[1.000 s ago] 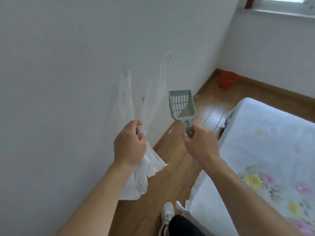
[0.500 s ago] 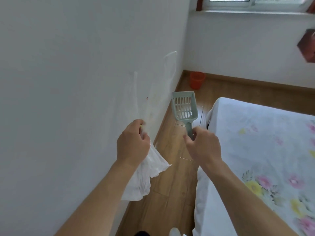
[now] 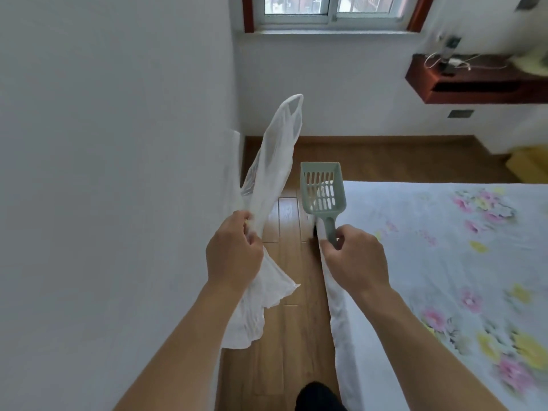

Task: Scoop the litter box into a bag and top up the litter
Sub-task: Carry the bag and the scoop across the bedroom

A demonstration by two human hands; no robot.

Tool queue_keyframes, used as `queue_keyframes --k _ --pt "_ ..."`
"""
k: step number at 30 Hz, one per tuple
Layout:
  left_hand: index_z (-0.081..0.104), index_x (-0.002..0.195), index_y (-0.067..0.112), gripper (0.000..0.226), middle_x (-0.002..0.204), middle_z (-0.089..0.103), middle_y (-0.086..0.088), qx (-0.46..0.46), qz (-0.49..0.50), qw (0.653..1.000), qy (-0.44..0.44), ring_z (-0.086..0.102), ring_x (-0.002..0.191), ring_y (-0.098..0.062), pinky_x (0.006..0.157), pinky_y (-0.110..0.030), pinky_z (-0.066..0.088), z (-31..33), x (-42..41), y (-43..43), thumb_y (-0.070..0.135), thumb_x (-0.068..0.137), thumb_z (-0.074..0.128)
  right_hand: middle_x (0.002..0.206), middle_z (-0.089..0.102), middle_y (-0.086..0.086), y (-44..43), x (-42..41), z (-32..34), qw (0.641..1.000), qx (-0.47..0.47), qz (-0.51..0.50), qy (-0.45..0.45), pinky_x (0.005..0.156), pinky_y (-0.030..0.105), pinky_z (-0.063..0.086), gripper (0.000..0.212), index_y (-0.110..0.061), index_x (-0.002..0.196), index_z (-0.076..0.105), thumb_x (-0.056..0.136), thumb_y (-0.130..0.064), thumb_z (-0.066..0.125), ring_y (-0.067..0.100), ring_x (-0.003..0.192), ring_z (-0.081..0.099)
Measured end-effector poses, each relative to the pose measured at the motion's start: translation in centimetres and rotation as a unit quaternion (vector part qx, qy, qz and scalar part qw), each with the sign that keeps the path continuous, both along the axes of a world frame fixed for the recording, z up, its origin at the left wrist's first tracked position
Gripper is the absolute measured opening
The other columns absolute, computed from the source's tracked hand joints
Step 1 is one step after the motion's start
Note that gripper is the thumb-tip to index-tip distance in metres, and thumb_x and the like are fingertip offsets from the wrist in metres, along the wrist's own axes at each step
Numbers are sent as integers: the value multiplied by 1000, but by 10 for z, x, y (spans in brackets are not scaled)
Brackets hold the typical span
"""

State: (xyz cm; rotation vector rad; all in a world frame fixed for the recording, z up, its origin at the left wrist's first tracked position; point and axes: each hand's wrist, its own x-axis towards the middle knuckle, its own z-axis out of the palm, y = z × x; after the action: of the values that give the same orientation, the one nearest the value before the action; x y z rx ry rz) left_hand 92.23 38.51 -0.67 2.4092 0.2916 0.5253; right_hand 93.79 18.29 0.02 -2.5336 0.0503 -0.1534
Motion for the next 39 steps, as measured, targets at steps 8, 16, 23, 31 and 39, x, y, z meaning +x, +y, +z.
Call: queue_keyframes --k 8,16,23,31,39 --pt "65 112 12 25 88 69 -1 16 -39 999 -9 55 68 -11 68 -19 47 -8 154 -20 7 87 66 76 61 -10 -21 135 -18 999 9 -41 3 54 10 34 16 -24 83 60 90 -37 68 5 59 54" --pt "65 111 15 27 86 69 0 29 -24 999 -12 62 68 -16 66 -30 58 -1 306 -34 7 85 68 76 64 -7 -39 300 -19 1000 3 -17 7 57 19 45 19 -21 83 61 89 -38 66 10 62 58" --pt "64 113 15 29 92 70 0 20 -19 1000 -12 64 72 -17 68 -32 59 2 427 -17 8 85 68 77 64 -8 -27 426 -5 1000 22 -4 6 57 17 44 19 -21 86 63 90 -39 68 6 63 58" --pt "63 115 15 33 91 69 0 8 -67 998 -5 64 72 -20 68 -35 59 -4 579 4 7 84 67 77 64 -10 -4 557 -15 998 28 -58 11 61 21 51 20 -20 88 64 90 -39 67 8 65 60" --pt "66 116 11 31 98 72 -6 10 -154 988 -13 67 83 -21 74 -26 52 5 720 -13 6 85 66 78 64 -9 -22 667 -22 990 39 -133 26 57 18 45 20 -19 88 64 91 -39 67 8 65 59"
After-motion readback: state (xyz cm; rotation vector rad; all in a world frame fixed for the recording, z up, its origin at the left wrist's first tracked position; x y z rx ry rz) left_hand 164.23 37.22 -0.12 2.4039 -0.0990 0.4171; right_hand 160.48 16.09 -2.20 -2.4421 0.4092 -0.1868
